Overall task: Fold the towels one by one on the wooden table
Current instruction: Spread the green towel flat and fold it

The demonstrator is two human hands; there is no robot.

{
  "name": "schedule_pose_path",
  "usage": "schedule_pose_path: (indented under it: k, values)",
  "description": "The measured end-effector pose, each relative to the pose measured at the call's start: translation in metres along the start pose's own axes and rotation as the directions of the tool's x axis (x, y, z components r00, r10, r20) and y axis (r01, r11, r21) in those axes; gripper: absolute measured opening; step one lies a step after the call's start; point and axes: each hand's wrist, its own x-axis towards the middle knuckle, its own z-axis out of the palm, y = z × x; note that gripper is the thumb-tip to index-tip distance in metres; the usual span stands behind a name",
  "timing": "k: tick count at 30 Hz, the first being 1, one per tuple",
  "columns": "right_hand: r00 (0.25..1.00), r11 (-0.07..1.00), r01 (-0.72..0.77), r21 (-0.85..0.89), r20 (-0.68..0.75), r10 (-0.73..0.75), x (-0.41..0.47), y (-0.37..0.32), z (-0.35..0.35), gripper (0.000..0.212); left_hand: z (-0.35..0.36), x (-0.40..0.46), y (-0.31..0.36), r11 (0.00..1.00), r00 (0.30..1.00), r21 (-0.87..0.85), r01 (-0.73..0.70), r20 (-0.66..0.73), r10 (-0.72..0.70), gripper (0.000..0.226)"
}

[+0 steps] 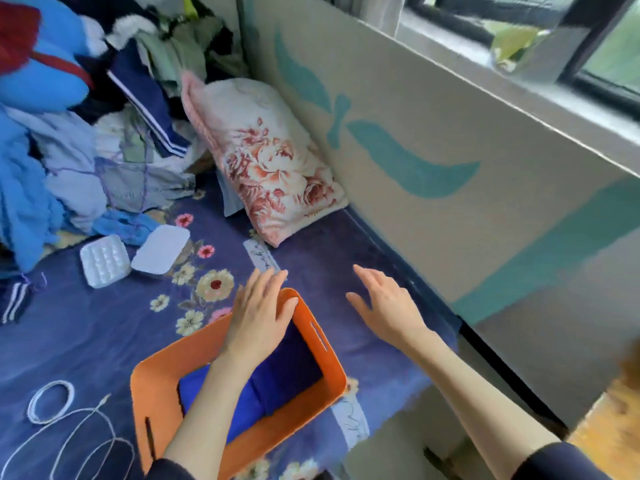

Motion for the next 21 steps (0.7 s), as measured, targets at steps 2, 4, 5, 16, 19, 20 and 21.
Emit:
schedule_pose_path:
  k: [2,4,5,16,19,20,21]
  values:
    - [0.993,0.994,-0.109,-0.012,-0.053,0.108,-0.028,0.016,-0.010,0.057,0.005,0.006,0.021,0.994,0.991,0.007,-0.109,0.074,0.108,0.054]
    - [0.970,0.973,-0.229,-0.026,-0.095,0.226,-0.061,0.030,-0.017,0.058,0.012,0.007,0.045,0.973,0.962,0.002,-0.231,0.148,0.228,0.054]
    - [0.952,0.957,-0.288,-0.025,-0.112,0.284,-0.080,0.036,-0.021,0.058,0.015,0.007,0.056,0.955,0.939,0.000,-0.297,0.181,0.293,0.054]
    - [0.541,0.596,-0.763,0.249,-0.259,0.800,-0.326,0.033,-0.023,0.053,0.041,-0.082,0.187,0.524,0.462,-0.081,-0.848,0.373,0.805,0.052]
    - [0.396,0.473,-0.819,0.324,-0.275,0.876,-0.393,0.019,-0.014,0.053,0.052,-0.129,0.220,0.379,0.298,-0.144,-0.914,0.396,0.869,0.050]
    - [0.348,0.432,-0.833,0.346,-0.279,0.895,-0.415,0.013,-0.010,0.053,0.056,-0.145,0.231,0.325,0.241,-0.161,-0.932,0.393,0.887,0.050]
    - [0.298,0.389,-0.845,0.368,-0.279,0.913,-0.438,0.007,-0.005,0.053,0.060,-0.163,0.242,0.267,0.181,-0.179,-0.947,0.390,0.903,0.049]
